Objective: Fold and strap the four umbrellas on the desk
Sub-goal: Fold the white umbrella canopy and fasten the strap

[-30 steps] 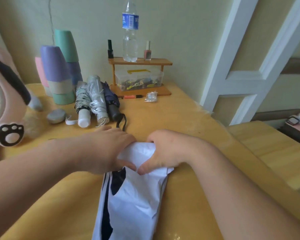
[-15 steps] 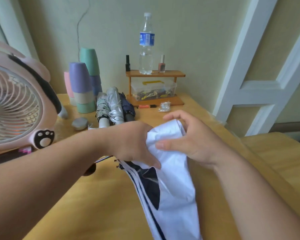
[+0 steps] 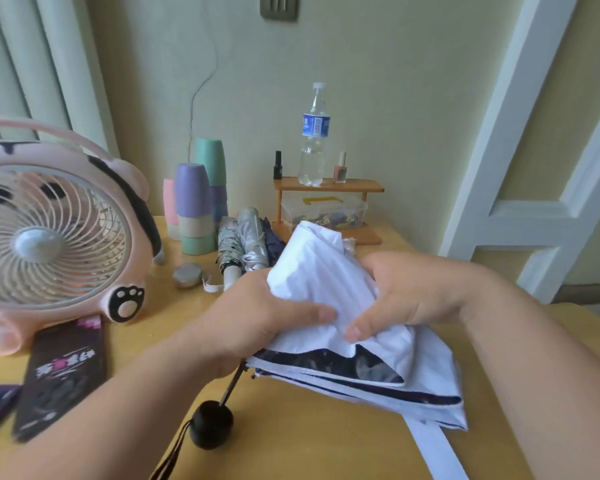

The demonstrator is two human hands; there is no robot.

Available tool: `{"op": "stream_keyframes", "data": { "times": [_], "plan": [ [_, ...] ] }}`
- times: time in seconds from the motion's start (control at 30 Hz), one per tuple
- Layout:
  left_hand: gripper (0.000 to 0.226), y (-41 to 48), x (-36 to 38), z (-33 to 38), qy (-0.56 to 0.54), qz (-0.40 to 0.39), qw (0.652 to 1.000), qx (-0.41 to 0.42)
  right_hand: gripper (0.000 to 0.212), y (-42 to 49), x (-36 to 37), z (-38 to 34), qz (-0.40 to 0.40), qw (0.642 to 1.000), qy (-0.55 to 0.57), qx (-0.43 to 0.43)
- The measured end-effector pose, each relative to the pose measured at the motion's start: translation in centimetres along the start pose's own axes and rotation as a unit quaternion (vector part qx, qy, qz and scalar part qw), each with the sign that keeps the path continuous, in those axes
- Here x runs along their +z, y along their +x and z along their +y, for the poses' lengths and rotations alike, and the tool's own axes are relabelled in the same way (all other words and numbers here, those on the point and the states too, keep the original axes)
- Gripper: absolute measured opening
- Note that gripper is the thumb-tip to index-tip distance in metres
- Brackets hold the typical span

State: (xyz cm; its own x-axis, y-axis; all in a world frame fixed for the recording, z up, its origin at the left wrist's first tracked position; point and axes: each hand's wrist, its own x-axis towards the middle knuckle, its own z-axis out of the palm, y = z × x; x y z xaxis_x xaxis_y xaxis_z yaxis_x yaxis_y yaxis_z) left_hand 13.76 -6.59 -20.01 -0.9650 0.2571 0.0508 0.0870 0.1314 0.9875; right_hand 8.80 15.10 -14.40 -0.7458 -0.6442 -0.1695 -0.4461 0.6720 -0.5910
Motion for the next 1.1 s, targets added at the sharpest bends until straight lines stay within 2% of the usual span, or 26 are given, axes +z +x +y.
{"op": "stream_keyframes", "data": {
  "times": [0.13,0.43,0.6,0.7,0.77,0.9,0.97,1.03,1.1],
  "plan": [
    [0.036,-0.5,-1.3,-0.2,-0.047,0.024,0.999,0.006,0.038,0.7,-0.2,-1.3,-0.039,0.993,-0.110,0.023],
    [0.038,-0.7,-3.6,-0.4,-0.143,-0.069,0.987,0.007,0.047,0.4,-0.5,-2.8,-0.052,0.984,-0.139,0.096],
    [0.045,-0.5,-4.3,-0.8,-0.197,-0.055,0.978,0.034,0.017,-1.0,-1.7,-3.9,-0.047,0.987,-0.101,0.120],
    [0.051,-0.4,-4.8,-1.0,-0.199,-0.031,0.979,0.035,0.025,-1.2,-2.6,-3.8,-0.017,0.980,-0.143,0.140],
    [0.050,-0.4,-4.9,-0.9,-0.191,-0.025,0.980,0.040,0.022,-1.3,-2.8,-3.8,-0.018,0.978,-0.145,0.149],
    [0.043,-0.7,-4.5,-0.5,-0.119,-0.017,0.990,0.069,0.018,-2.1,-2.8,-4.6,-0.068,0.960,-0.210,0.175],
    [0.036,-0.8,-4.2,0.1,-0.039,0.022,0.994,0.096,0.042,-2.6,-3.1,-5.6,-0.078,0.964,-0.199,0.157],
    [0.027,-1.0,-4.0,0.9,0.106,0.083,0.981,0.140,0.079,-2.7,-3.0,-7.4,0.031,0.989,-0.124,0.073],
    [0.021,-1.2,-3.5,1.8,0.237,0.117,0.949,0.174,0.091,-2.9,-2.6,-9.6,0.149,0.986,-0.068,-0.042]
  ]
}}
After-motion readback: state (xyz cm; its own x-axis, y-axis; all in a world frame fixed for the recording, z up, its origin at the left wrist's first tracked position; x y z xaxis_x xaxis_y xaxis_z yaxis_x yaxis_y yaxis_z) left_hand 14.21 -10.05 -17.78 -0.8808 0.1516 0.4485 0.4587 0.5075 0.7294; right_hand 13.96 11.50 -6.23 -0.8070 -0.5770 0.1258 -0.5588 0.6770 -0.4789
